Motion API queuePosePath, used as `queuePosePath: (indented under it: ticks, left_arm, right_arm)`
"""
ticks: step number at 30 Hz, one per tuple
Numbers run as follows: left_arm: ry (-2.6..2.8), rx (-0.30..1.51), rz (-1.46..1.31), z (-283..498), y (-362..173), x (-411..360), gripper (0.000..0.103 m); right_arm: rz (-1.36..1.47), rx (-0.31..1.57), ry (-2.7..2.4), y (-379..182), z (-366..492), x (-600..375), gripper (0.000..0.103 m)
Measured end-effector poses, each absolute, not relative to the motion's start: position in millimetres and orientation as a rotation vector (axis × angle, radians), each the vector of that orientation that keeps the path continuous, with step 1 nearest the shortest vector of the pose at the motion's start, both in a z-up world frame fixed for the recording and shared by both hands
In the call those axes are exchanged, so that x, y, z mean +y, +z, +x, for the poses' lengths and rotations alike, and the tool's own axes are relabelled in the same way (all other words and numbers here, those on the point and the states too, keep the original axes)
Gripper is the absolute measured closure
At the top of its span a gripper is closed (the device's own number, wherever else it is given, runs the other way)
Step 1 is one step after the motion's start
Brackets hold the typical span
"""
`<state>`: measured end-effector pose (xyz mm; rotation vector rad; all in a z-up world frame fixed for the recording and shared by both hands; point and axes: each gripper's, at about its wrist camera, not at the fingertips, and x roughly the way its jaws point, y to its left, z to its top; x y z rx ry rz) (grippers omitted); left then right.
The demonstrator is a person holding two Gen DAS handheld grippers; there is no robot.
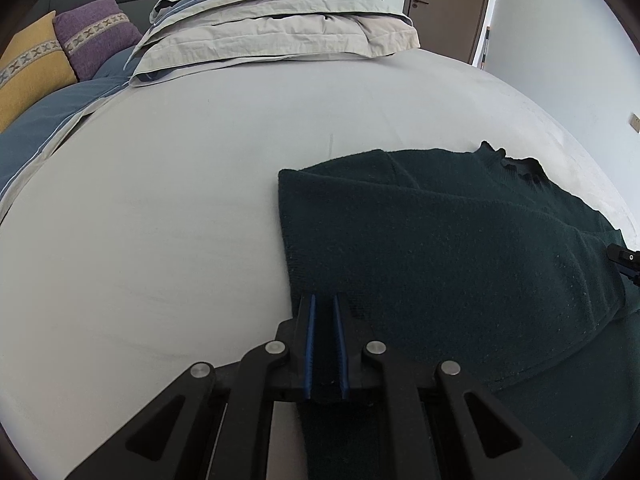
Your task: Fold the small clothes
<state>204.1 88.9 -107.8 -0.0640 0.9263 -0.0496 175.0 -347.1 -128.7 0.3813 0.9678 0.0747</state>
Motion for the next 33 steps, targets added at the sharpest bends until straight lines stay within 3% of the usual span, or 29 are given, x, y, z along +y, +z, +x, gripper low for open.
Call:
queuePosePath:
  ticks: [4,7,9,11,17,20,23,25,27,29,30,33]
  left_arm:
    - [-0.047,0.923,-0.058,203.6,-108.3,88.6,0.091]
    - [-0.043,0.920,-0.051,203.5,-108.2,87.6,0.091]
    - [-0.045,0.919,-0.056,203.4,-108.2,88.1,0.091]
    - [-0.047,0.918,-0.063,202.9,-108.3,88.7,0.091]
    - [-0.052,0.911,-0.078,203.3,-108.2,91.2,0.091]
    - [-0.048,0.909,-0.071,203.5,-108.5,89.9,0.091]
    - [-0.047,0.907,-0.068,202.9,-108.9,88.7,0.091]
    - [-0.048,0.907,-0.071,203.0,-108.7,89.2,0.091]
    - [-0.054,0.906,-0.088,202.5,-107.8,91.2,0.091]
    - [-0.026,0.906,-0.112,197.9,-102.7,97.6,0.071]
    - [0.007,0.907,-0.137,193.1,-99.2,104.5,0.051]
    - [0.009,0.886,-0.226,167.2,-88.8,121.9,0.047]
  right_arm:
    - [0.444,0.949,0.088,-121.5,168.3,-351.0,0.068]
    - [0.324,1.035,0.087,-133.5,175.8,-336.4,0.069]
    - [0.269,1.023,0.089,-134.2,176.2,-331.0,0.093]
    - [0.285,0.999,0.080,-129.0,175.4,-332.3,0.097]
    - [0.280,0.919,0.069,-112.6,171.3,-331.8,0.098]
    - [0.347,1.007,0.073,-138.1,177.8,-340.8,0.097]
    - [0.422,0.966,0.089,-143.1,168.7,-351.9,0.097]
    - [0.460,0.962,0.087,-142.1,164.7,-356.8,0.097]
    - [0.440,0.964,0.050,-136.4,159.4,-357.1,0.089]
    - [0.360,0.966,-0.028,-123.6,149.9,-352.1,0.082]
    - [0.308,0.969,-0.073,-116.1,143.4,-348.3,0.074]
    - [0.161,0.948,-0.168,-93.5,118.7,-335.0,0.059]
